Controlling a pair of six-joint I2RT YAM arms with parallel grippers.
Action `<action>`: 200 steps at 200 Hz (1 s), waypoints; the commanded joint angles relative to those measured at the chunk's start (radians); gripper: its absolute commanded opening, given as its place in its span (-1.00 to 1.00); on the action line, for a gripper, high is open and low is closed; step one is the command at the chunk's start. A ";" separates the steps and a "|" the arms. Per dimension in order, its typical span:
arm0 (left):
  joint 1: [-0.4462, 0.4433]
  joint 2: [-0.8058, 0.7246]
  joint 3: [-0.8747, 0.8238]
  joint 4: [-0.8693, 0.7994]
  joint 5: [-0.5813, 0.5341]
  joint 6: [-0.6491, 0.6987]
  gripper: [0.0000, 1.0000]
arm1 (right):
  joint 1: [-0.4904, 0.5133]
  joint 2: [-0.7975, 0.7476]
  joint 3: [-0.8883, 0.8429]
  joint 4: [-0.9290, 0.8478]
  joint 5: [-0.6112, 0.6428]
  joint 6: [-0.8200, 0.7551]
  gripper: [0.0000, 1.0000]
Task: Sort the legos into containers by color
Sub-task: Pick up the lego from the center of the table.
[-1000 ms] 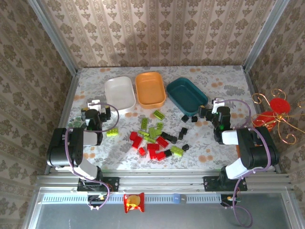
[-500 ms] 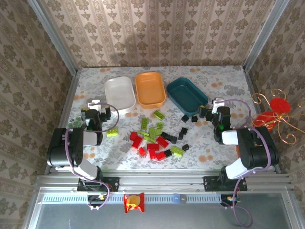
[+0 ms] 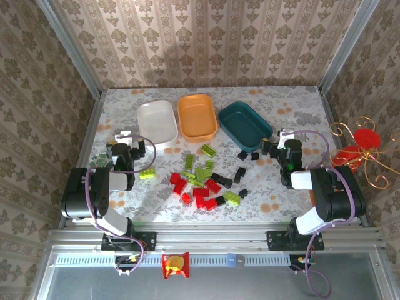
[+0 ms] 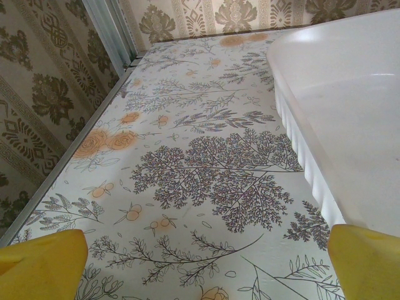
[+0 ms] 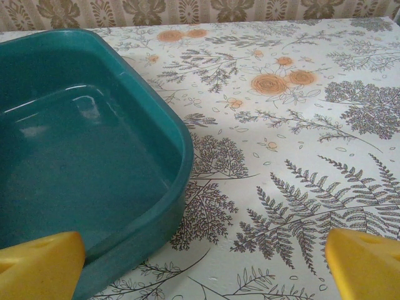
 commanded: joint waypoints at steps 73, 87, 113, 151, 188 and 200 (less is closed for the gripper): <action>-0.121 -0.156 -0.002 -0.076 -0.193 0.087 1.00 | -0.014 -0.124 0.141 -0.331 0.050 0.035 1.00; -0.145 -0.201 0.046 -0.184 -0.242 0.096 1.00 | -0.011 -0.159 0.173 -0.417 0.062 0.056 1.00; -0.187 -0.266 0.140 -0.395 -0.312 0.044 1.00 | 0.008 -0.256 0.181 -0.505 0.151 0.108 1.00; -0.225 -0.335 0.186 -0.472 -0.372 -0.119 1.00 | 0.050 -0.361 0.238 -0.669 0.364 0.223 1.00; -0.215 -0.456 0.164 -0.495 -0.230 -0.272 1.00 | 0.043 -0.378 0.320 -0.879 0.313 0.556 1.00; -0.197 -0.525 0.099 -0.415 -0.151 -0.315 1.00 | 0.024 -0.373 0.340 -0.953 0.280 0.672 1.00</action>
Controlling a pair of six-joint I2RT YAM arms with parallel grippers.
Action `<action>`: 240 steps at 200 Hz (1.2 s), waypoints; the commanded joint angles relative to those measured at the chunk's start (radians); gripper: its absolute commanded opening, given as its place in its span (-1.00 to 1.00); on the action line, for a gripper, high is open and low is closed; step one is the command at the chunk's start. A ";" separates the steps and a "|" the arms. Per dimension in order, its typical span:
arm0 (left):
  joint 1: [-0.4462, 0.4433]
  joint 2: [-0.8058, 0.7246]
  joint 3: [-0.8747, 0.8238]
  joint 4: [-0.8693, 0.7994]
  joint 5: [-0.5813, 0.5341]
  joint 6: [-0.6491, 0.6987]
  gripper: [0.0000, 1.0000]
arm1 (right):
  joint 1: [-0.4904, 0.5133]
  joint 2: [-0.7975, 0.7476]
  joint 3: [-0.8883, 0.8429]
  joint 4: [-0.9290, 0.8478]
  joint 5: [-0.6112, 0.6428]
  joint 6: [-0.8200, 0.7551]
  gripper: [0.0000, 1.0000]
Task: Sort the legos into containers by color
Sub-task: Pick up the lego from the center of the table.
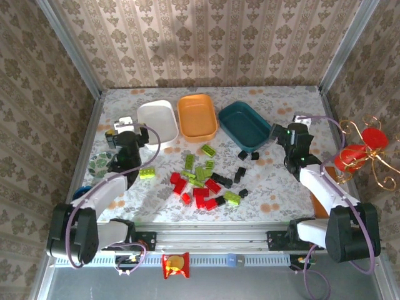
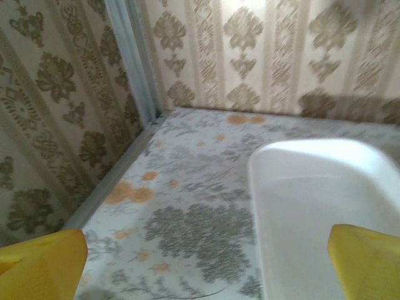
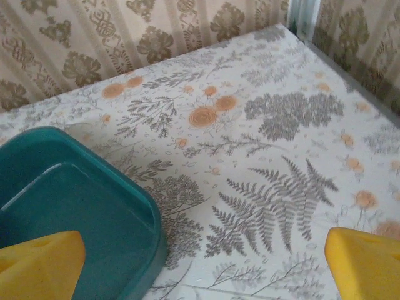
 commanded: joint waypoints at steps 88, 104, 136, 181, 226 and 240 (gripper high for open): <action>0.227 -0.340 -0.078 -0.165 0.428 -0.472 1.00 | -0.053 0.031 0.111 -0.180 -0.298 0.240 1.00; 0.228 -0.321 -0.069 -0.166 0.463 -0.473 1.00 | -0.053 0.036 0.124 -0.194 -0.333 0.216 1.00; 0.225 -0.242 -0.051 -0.102 0.619 -0.479 1.00 | -0.047 0.012 0.099 -0.182 -0.373 0.200 1.00; 0.203 -0.249 -0.037 -0.124 0.691 -0.543 1.00 | -0.024 -0.008 0.087 -0.197 -0.409 0.192 1.00; -0.042 -0.313 0.024 -0.332 0.553 -0.411 0.99 | 0.085 -0.041 0.114 -0.283 -0.412 0.147 0.98; -0.117 -0.321 0.002 -0.346 0.531 -0.411 0.98 | 0.130 -0.046 0.114 -0.304 -0.434 0.127 0.99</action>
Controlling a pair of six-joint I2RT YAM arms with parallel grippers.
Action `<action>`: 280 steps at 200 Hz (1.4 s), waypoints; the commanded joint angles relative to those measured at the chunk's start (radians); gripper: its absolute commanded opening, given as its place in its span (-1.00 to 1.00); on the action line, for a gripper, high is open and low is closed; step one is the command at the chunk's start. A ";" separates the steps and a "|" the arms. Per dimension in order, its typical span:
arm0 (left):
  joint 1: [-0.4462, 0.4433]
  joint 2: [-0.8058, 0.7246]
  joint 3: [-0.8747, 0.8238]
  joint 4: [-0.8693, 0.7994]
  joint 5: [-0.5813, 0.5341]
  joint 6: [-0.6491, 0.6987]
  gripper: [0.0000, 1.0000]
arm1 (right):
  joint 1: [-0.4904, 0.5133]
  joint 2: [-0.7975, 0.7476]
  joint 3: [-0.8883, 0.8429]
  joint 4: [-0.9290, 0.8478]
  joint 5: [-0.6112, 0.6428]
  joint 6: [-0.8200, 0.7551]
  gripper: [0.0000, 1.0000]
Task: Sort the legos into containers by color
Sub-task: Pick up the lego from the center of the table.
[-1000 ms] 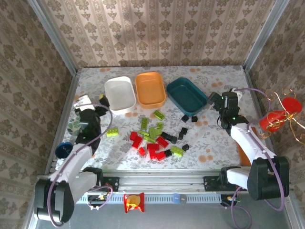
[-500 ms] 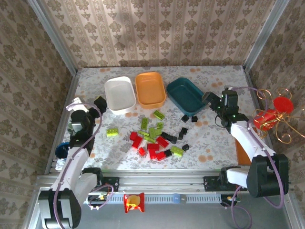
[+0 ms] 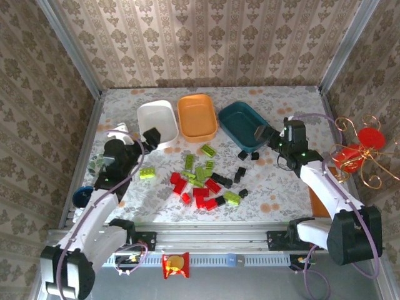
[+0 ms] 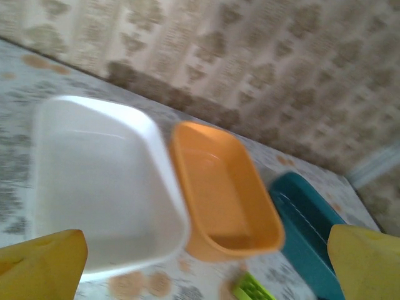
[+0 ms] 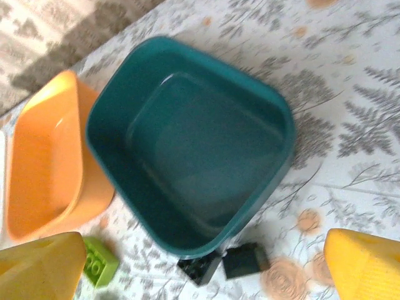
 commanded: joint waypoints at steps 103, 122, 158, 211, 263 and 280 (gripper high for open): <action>-0.370 -0.036 -0.127 -0.148 -0.183 0.029 1.00 | 0.492 0.297 0.184 -0.036 0.014 -0.175 0.82; -0.372 -0.037 -0.135 -0.166 -0.186 0.019 1.00 | 0.497 0.458 0.286 -0.036 0.021 -0.219 0.78; -0.375 -0.064 -0.132 -0.202 -0.174 0.020 0.99 | 0.471 0.717 0.506 -0.120 0.065 -0.316 0.70; -0.376 -0.112 -0.157 -0.230 -0.173 0.000 1.00 | 0.463 0.889 0.676 -0.212 0.073 -0.394 0.61; -0.376 -0.109 -0.161 -0.235 -0.174 0.000 1.00 | 0.491 0.946 0.728 -0.260 0.147 -0.437 0.43; -0.376 -0.110 -0.156 -0.240 -0.171 0.002 1.00 | 0.501 0.961 0.737 -0.274 0.170 -0.444 0.37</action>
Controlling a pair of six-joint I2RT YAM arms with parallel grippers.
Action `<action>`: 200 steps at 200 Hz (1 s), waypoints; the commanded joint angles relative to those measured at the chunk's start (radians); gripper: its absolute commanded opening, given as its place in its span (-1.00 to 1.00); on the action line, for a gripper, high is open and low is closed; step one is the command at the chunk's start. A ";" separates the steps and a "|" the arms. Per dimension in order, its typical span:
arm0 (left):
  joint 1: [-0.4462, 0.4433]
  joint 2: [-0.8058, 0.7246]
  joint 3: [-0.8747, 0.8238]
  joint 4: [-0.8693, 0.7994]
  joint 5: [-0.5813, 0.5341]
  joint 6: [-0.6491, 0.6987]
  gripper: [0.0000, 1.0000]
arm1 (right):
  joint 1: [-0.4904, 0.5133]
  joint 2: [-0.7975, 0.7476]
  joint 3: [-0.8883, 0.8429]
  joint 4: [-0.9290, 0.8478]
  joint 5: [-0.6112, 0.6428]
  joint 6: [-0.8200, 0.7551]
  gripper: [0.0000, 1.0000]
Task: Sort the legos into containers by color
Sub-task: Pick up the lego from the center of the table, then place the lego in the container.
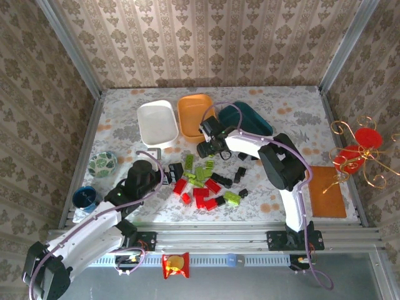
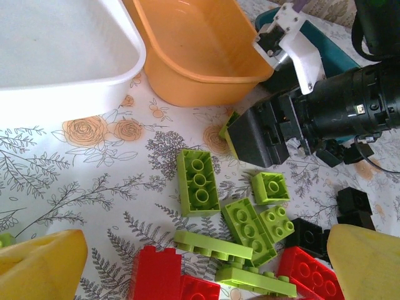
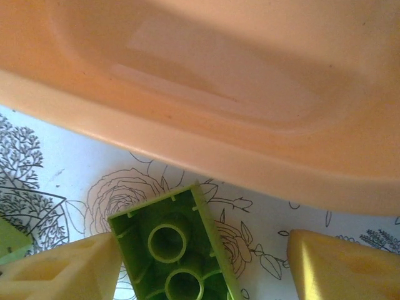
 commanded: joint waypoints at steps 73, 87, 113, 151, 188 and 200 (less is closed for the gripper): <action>-0.008 -0.027 0.011 -0.050 -0.020 -0.005 1.00 | 0.031 -0.084 -0.072 0.044 -0.030 -0.020 -0.29; -0.007 -0.033 0.011 -0.058 -0.026 -0.005 1.00 | 0.025 -0.143 -0.116 0.082 -0.060 -0.004 -0.38; -0.006 -0.036 0.008 -0.059 -0.031 -0.006 1.00 | 0.002 -0.260 -0.200 0.150 -0.112 0.047 -0.48; -0.006 -0.034 -0.004 -0.053 -0.040 -0.010 1.00 | -0.104 -0.468 -0.316 0.215 -0.132 0.137 -0.52; -0.004 -0.021 -0.012 -0.036 -0.043 -0.014 1.00 | -0.272 -0.551 -0.318 0.172 -0.050 0.197 -0.55; -0.005 -0.015 -0.009 -0.036 -0.043 -0.014 1.00 | -0.312 -0.522 -0.280 0.128 -0.009 0.211 -0.56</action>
